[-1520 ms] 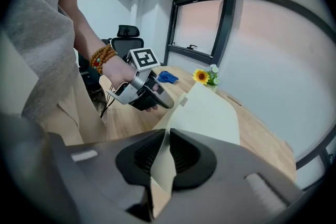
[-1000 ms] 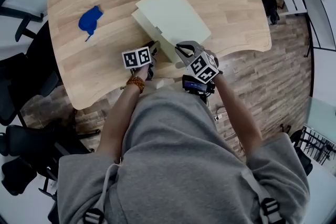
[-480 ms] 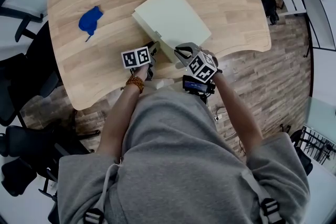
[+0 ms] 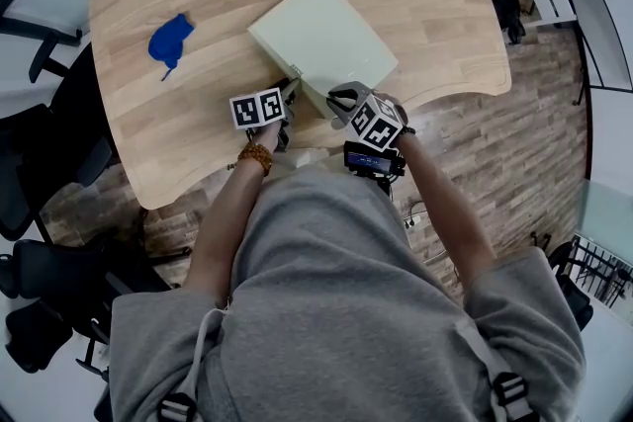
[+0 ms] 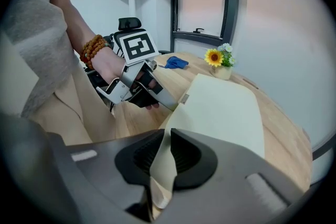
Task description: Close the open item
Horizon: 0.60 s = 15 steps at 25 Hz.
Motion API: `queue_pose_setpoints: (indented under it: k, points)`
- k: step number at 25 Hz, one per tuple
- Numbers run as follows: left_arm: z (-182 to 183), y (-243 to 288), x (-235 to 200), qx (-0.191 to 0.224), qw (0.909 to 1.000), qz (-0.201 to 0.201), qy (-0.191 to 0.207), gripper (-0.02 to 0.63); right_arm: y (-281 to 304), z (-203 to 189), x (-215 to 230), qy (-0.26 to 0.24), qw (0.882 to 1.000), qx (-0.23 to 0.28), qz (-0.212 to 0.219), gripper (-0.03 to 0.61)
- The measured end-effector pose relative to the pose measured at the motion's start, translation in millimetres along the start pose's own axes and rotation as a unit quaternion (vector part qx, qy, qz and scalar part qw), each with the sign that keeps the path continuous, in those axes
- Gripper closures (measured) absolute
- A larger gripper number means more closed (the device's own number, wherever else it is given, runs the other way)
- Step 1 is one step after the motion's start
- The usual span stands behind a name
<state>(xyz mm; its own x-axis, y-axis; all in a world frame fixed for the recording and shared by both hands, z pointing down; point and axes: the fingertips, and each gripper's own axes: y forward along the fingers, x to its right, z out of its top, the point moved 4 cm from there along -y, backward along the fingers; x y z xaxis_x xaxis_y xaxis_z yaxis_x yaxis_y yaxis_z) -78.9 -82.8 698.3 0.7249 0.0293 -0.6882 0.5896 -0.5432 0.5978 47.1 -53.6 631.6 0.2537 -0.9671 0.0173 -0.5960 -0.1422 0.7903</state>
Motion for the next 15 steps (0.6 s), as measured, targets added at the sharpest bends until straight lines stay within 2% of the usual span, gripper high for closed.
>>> queue_pose_setpoints:
  k: [15]
  points:
    - [-0.5, 0.6, -1.3, -0.003, 1.0, -0.002, -0.006, 0.468, 16.2, -12.9, -0.2, 0.006, 0.999, -0.033, 0.021, 0.529]
